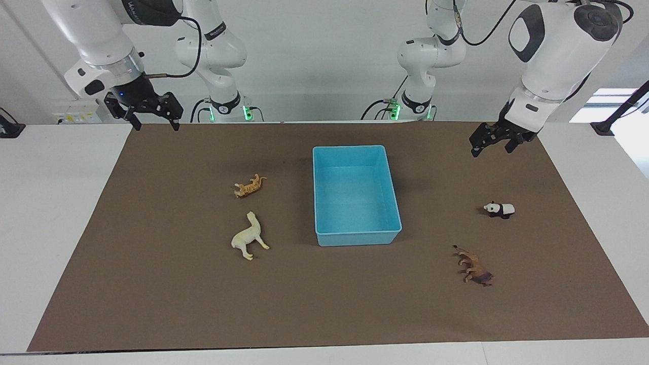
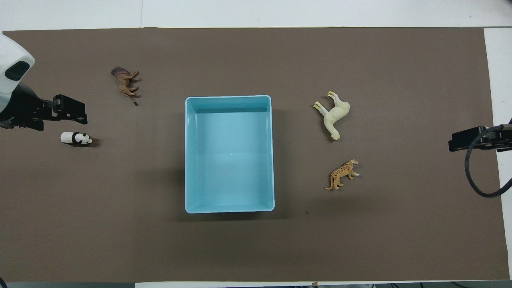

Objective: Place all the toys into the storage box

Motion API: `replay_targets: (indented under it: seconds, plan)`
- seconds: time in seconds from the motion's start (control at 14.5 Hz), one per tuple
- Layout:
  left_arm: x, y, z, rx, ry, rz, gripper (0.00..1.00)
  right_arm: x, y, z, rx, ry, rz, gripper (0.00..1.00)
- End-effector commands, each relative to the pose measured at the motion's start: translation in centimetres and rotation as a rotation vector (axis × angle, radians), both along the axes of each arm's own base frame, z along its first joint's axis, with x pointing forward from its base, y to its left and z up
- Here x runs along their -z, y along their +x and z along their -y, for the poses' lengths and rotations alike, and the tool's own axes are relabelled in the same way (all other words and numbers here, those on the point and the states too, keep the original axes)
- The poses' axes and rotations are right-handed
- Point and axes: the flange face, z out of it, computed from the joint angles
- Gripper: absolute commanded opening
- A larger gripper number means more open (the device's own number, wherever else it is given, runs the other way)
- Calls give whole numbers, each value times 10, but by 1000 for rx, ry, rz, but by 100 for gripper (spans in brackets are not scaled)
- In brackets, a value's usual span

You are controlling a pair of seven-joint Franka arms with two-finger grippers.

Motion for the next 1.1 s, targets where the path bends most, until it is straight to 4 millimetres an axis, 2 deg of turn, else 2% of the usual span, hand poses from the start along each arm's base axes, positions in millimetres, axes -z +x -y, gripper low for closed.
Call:
replay_targets:
  seconds: [0.0, 0.55, 0.69, 0.83, 1.03]
  plan:
    - [0, -6, -2, 7, -6, 15, 100, -4, -3, 4, -17, -13, -6, 100]
    - [-2, -5, -3, -17, -4, 22, 100, -4, -3, 3, -19, -13, -6, 100]
    - [-4, 5, -11, -30, -10, 91, 100, -4, -3, 4, -17, -13, -6, 100]
    - [9, 22, -18, -44, -16, 152, 100, -4, -3, 3, -19, -13, -6, 100]
    - [52, 63, -16, -41, -11, 231, 100, -4, -3, 4, -17, -13, -6, 100]
